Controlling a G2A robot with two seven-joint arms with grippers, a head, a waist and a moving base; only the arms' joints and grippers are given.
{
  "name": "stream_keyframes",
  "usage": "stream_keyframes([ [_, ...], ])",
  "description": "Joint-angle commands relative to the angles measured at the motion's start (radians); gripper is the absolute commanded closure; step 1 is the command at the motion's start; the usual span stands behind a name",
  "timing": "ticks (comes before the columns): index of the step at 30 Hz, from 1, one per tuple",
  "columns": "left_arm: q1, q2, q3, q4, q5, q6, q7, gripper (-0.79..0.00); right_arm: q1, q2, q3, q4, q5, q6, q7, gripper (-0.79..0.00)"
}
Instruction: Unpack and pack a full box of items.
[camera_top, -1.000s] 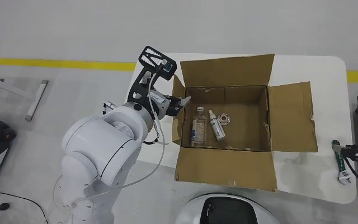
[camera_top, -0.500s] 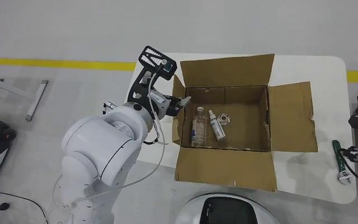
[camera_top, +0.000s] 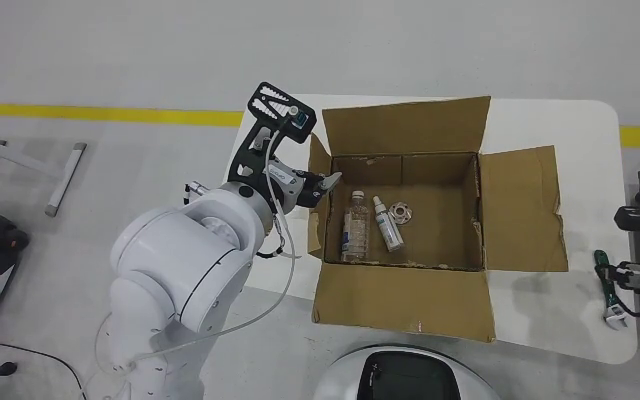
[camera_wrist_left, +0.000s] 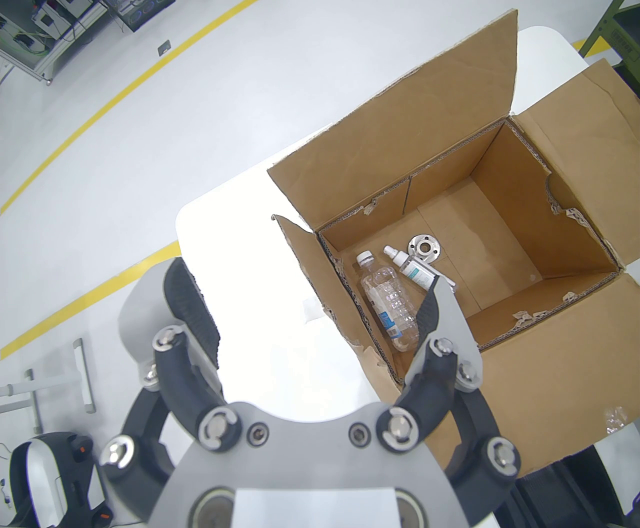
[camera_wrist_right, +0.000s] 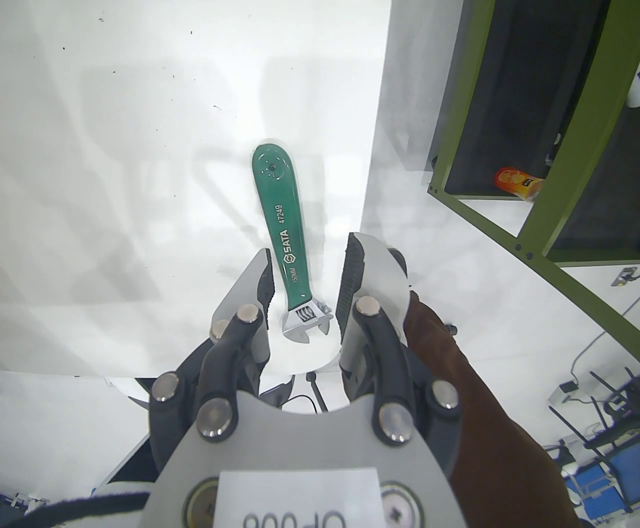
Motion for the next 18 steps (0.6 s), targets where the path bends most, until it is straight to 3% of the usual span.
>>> stream_keyframes([
  [1,0.0,0.0,0.0,0.0,0.0,0.0,0.0,-0.785,0.004,0.002,-0.009,0.007,-0.003,0.001,0.0,-0.329],
  [18,0.0,0.0,0.0,0.0,0.0,0.0,0.0,-0.785,0.015,0.004,-0.046,0.059,0.001,-0.014,-0.029,-0.351],
])
